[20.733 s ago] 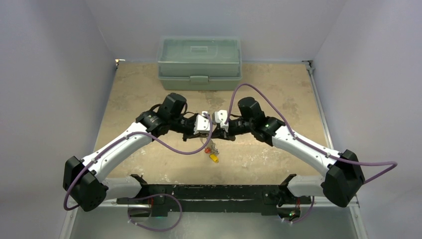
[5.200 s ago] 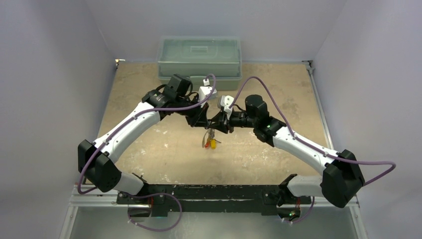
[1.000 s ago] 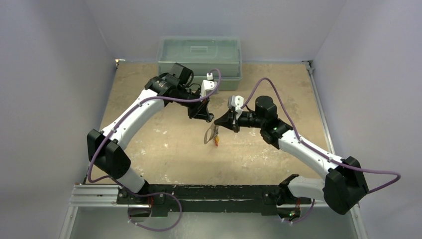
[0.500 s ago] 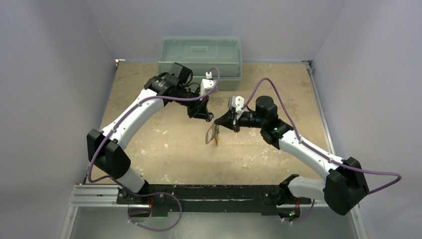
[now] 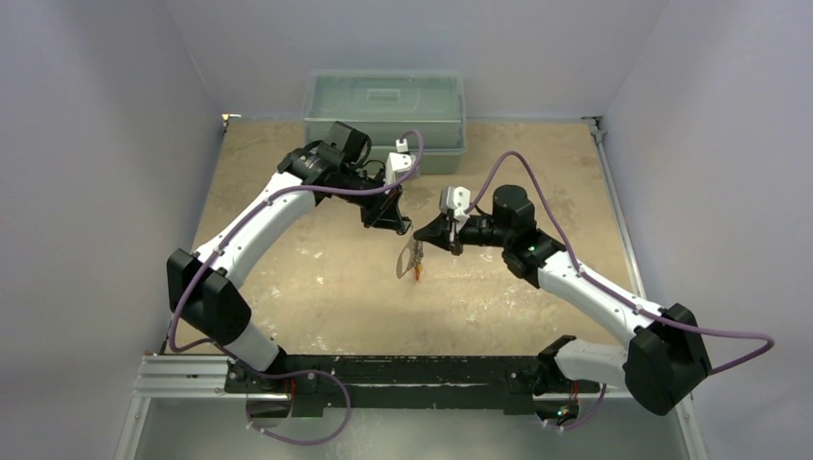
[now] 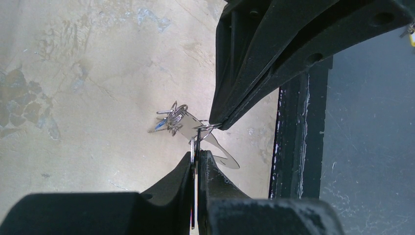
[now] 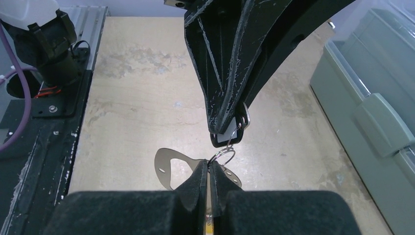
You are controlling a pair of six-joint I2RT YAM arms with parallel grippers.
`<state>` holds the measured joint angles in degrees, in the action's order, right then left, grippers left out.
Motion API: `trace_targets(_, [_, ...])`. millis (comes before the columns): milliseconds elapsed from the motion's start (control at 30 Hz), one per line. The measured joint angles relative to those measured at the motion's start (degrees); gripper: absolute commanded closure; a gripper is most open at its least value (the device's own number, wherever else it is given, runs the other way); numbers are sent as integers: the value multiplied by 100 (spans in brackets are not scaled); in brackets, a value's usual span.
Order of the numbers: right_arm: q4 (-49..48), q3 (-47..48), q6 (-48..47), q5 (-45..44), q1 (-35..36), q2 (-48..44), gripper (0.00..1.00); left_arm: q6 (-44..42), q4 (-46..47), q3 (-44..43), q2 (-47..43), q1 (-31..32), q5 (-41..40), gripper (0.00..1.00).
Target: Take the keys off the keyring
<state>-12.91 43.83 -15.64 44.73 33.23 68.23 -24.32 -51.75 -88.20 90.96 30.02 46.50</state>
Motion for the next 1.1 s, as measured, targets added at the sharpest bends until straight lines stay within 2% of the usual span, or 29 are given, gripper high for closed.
trace_targets(167, [216, 0, -70, 46, 2, 0, 74, -7, 55, 0, -24, -35, 55, 100])
trace_targets(433, [330, 0, -20, 59, 2, 0, 68, -20, 127, 48, -201, -76, 144, 100])
trace_targets(633, [330, 4, 138, -35, 2, 2, 56, -22, 131, 94, -223, -76, 164, 100])
trace_targets(1100, [348, 166, 470, -304, 2, 63, 57, 33, 219, 393, -240, -76, 219, 100])
